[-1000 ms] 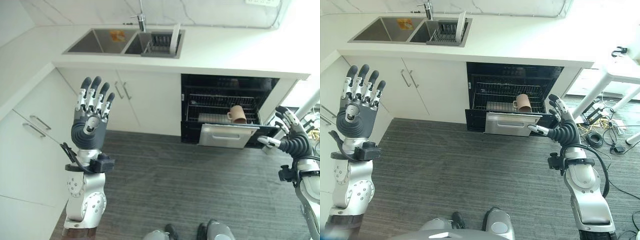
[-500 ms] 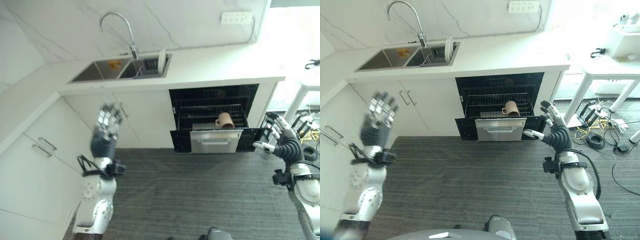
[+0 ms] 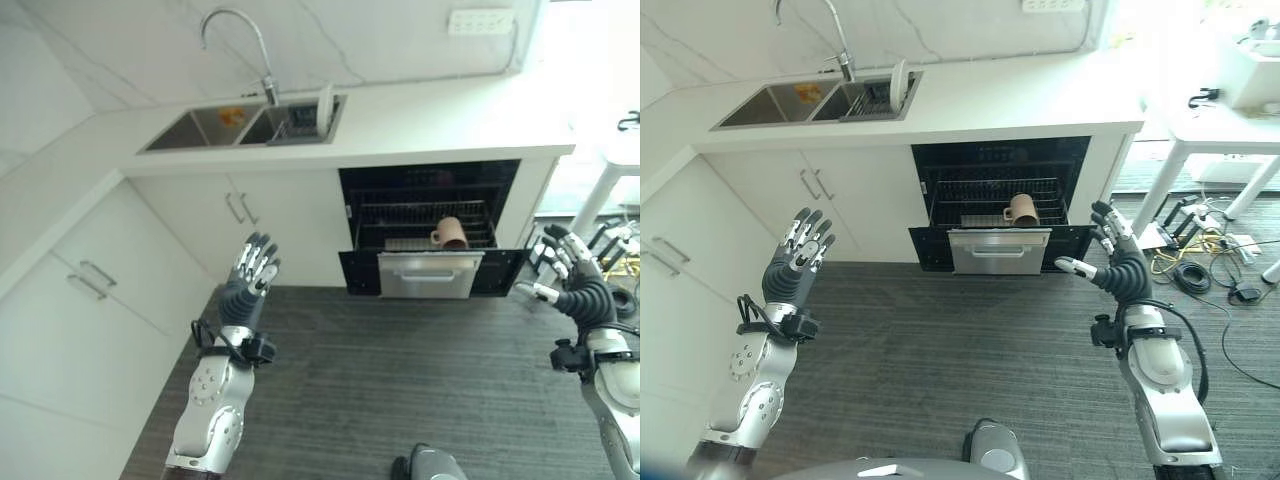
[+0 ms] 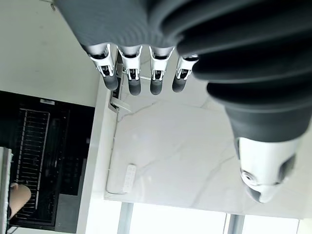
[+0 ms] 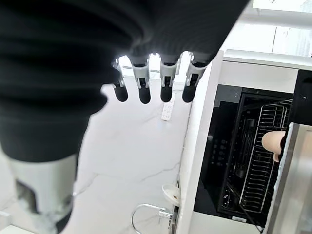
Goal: Place the dishes in the dishwasher.
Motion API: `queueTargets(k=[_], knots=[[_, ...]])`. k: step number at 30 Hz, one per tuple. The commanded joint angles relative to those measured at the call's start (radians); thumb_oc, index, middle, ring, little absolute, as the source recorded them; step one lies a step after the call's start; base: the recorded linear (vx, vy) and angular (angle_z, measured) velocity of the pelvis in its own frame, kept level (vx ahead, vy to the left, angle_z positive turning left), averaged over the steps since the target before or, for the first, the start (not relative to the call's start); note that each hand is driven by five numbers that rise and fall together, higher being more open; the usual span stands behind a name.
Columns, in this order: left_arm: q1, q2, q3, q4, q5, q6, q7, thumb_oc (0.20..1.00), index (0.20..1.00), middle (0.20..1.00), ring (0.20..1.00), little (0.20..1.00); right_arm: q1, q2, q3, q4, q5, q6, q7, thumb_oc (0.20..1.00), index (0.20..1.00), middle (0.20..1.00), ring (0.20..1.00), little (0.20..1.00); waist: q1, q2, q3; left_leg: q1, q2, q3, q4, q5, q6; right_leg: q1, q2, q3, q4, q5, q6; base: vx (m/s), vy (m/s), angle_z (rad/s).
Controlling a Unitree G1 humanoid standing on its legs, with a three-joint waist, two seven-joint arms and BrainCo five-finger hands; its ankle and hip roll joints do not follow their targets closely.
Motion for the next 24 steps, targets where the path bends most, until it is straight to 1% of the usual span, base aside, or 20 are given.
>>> queueTargets(k=[1,2,3,4,5,6,7,9,11,12,14,15,16,17,18,19,20,22,23,24], knots=[[-0.002,0.025,0.086,-0.077,-0.06,-0.09,-0.022,1.0,1.0,1.0,1.0,1.0,-0.064,-0.018,-0.044,-0.027,0.019,-0.055,0.037,1.0,1.0,1.0,1.0,1.0,-0.007,-0.01,-0.017,-0.055,0.083,-0.076,0.024,-0.007,-0.102,0.09,0.039,0.146,-0.173,0.117,0.11,0.2,0.6,-0.18],[-0.007,0.02,0.076,-0.059,-0.073,-0.111,-0.029,1.0,1.0,1.0,1.0,1.0,-0.093,-0.038,-0.04,-0.026,0.015,-0.043,0.032,1.0,1.0,1.0,1.0,1.0,-0.004,-0.001,-0.017,-0.076,0.116,-0.109,0.024,0.02,-0.123,0.094,0.021,0.148,-0.173,0.112,0.114,0.23,0.719,-0.62],[-0.013,0.017,0.075,-0.044,-0.083,-0.137,-0.054,1.0,1.0,1.0,1.0,1.0,-0.118,-0.06,-0.042,-0.024,0.022,-0.033,0.014,1.0,1.0,1.0,1.0,1.0,-0.006,0.007,-0.015,-0.068,0.114,-0.099,0.024,-0.013,-0.124,0.099,-0.014,0.145,-0.173,0.113,0.132,0.3,0.855,-0.72],[-0.018,0.029,0.084,-0.046,-0.091,-0.145,-0.076,1.0,1.0,1.0,1.0,1.0,-0.122,-0.068,-0.047,-0.032,0.016,-0.034,-0.001,1.0,1.0,1.0,1.0,1.0,-0.013,0.012,-0.01,-0.054,0.123,-0.075,0.024,-0.037,-0.13,0.105,-0.047,0.146,-0.173,0.124,0.151,0.32,0.858,-0.85],[-0.038,0.032,0.086,-0.043,-0.083,-0.135,-0.081,1.0,1.0,1.0,1.0,1.0,-0.117,-0.065,-0.053,-0.046,0.009,-0.025,-0.015,1.0,1.0,1.0,1.0,1.0,-0.023,0.016,-0.006,-0.04,0.12,-0.038,0.024,-0.046,-0.128,0.112,-0.076,0.135,-0.173,0.137,0.168,0.3,0.814,-0.42],[-0.06,0.036,0.08,-0.04,-0.086,-0.114,-0.071,1.0,1.0,1.0,1.0,1.0,-0.115,-0.054,-0.054,-0.05,0.008,-0.021,-0.025,1.0,1.0,1.0,1.0,1.0,-0.021,0.013,0.002,-0.032,0.076,-0.052,0.024,-0.072,-0.113,0.126,-0.108,0.138,-0.173,0.152,0.192,0.29,0.749,-0.15],[-0.083,0.043,0.079,-0.046,-0.099,-0.091,-0.069,1.0,1.0,1.0,1.0,1.0,-0.108,-0.042,-0.05,-0.057,0.018,-0.022,-0.036,1.0,1.0,1.0,1.0,1.0,-0.014,0.011,0.005,-0.034,0.034,-0.071,0.024,-0.095,-0.095,0.136,-0.134,0.134,-0.173,0.175,0.203,0.28,0.693,0.3],[-0.103,0.046,0.082,-0.053,-0.065,-0.07,-0.066,1.0,1.0,1.0,1.0,1.0,-0.092,0.0,-0.037,-0.071,0.002,-0.02,-0.032,1.0,1.0,1.0,1.0,1.0,-0.007,0.006,0.005,-0.037,-0.029,-0.091,0.024,-0.125,-0.057,0.155,-0.157,0.112,-0.173,0.264,0.201,0.23,0.504,0.38],[-0.115,0.049,0.077,-0.067,-0.058,-0.046,-0.051,1.0,1.0,1.0,1.0,1.0,-0.084,0.025,-0.012,-0.085,-0.033,-0.012,-0.027,1.0,1.0,1.0,1.0,1.0,-0.002,0.012,0.012,-0.036,-0.06,-0.11,0.024,-0.141,-0.026,0.168,-0.156,0.071,-0.173,0.355,0.198,0.17,0.367,0.38],[-0.119,0.05,0.077,-0.07,-0.051,-0.039,-0.044,1.0,1.0,1.0,1.0,1.0,-0.085,0.033,0.0,-0.088,-0.049,-0.012,-0.021,1.0,1.0,1.0,1.0,1.0,0.002,0.018,0.017,-0.034,-0.063,-0.108,0.024,-0.146,-0.016,0.176,-0.149,0.038,-0.173,0.378,0.197,0.14,0.307,0.13],[-0.118,0.055,0.08,-0.077,-0.026,-0.035,-0.028,1.0,1.0,1.0,1.0,1.0,-0.089,0.048,0.017,-0.084,-0.049,-0.018,-0.004,1.0,1.0,1.0,1.0,1.0,0.012,0.02,0.023,-0.028,-0.062,-0.087,0.024,-0.153,-0.008,0.166,-0.153,-0.031,-0.131,0.403,0.202,0.11,0.205,-0.3],[-0.114,0.059,0.083,-0.082,-0.02,-0.036,-0.024,1.0,1.0,1.0,1.0,1.0,-0.09,0.048,0.02,-0.081,-0.038,-0.019,-0.003,1.0,1.0,1.0,1.0,1.0,0.014,0.018,0.026,-0.027,-0.06,-0.075,0.024,-0.152,-0.006,0.157,-0.124,-0.034,-0.13,0.382,0.199,0.11,0.127,-0.3],[-0.111,0.064,0.084,-0.084,-0.028,-0.038,-0.026,1.0,1.0,1.0,1.0,1.0,-0.088,0.044,0.019,-0.078,-0.029,-0.021,-0.008,1.0,1.0,1.0,1.0,1.0,0.013,0.017,0.03,-0.021,-0.061,-0.068,0.024,-0.154,-0.006,0.167,-0.059,-0.013,-0.159,0.328,0.189,0.11,0.059,-0.25],[-0.112,0.067,0.082,-0.08,-0.037,-0.038,-0.031,1.0,1.0,1.0,1.0,1.0,-0.083,0.041,0.014,-0.074,-0.026,-0.025,-0.011,1.0,1.0,1.0,1.0,1.0,0.008,0.012,0.031,-0.024,-0.075,-0.075,0.024,-0.152,-0.004,0.17,-0.003,0.014,-0.173,0.286,0.179,0.09,0.015,-0.33],[-0.115,0.067,0.079,-0.079,-0.038,-0.036,-0.035,1.0,1.0,1.0,1.0,1.0,-0.081,0.041,0.01,-0.071,-0.025,-0.027,-0.013,1.0,1.0,1.0,1.0,1.0,0.006,0.005,0.026,-0.033,-0.09,-0.082,0.024,-0.146,-0.002,0.163,0.033,0.033,-0.173,0.261,0.167,0.08,-0.019,-0.32],[-0.119,0.065,0.074,-0.076,-0.04,-0.033,-0.041,1.0,1.0,1.0,1.0,1.0,-0.077,0.039,0.004,-0.065,-0.024,-0.031,-0.016,1.0,1.0,1.0,1.0,1.0,0.003,-0.007,0.021,-0.04,-0.116,-0.091,0.024,-0.143,0.001,0.151,0.073,0.063,-0.173,0.22,0.148,0.06,-0.023,-0.16],[-0.12,0.064,0.072,-0.076,-0.04,-0.031,-0.043,1.0,1.0,1.0,1.0,1.0,-0.076,0.038,0.003,-0.063,-0.024,-0.033,-0.016,1.0,1.0,1.0,1.0,1.0,0.003,-0.011,0.017,-0.044,-0.123,-0.092,0.024,-0.142,0.002,0.144,0.081,0.069,-0.173,0.207,0.142,0.08,-0.027,0.02],[-0.115,0.057,0.06,-0.079,-0.028,-0.034,-0.048,1.0,1.0,1.0,1.0,1.0,-0.063,0.034,0.0,-0.058,-0.017,-0.051,-0.017,1.0,1.0,1.0,1.0,1.0,0.01,-0.028,0.003,-0.057,-0.162,-0.097,0.024,-0.139,0.007,0.107,0.103,0.084,-0.173,0.129,0.115,0.09,-0.064,0.11],[-0.11,0.059,0.062,-0.085,-0.026,-0.036,-0.049,1.0,1.0,1.0,1.0,1.0,-0.055,0.036,-0.002,-0.054,-0.018,-0.06,-0.011,1.0,1.0,1.0,1.0,1.0,0.018,-0.028,-0.004,-0.064,-0.165,-0.088,0.024,-0.14,0.011,0.108,0.087,0.066,-0.173,0.124,0.112,0.08,-0.067,0.01],[-0.108,0.058,0.062,-0.086,-0.025,-0.036,-0.05,1.0,1.0,1.0,1.0,1.0,-0.053,0.036,-0.003,-0.053,-0.018,-0.061,-0.011,1.0,1.0,1.0,1.0,1.0,0.018,-0.029,-0.005,-0.064,-0.166,-0.088,0.024,-0.139,0.011,0.107,0.087,0.069,-0.173,0.123,0.112,0.07,-0.066,0.09]])
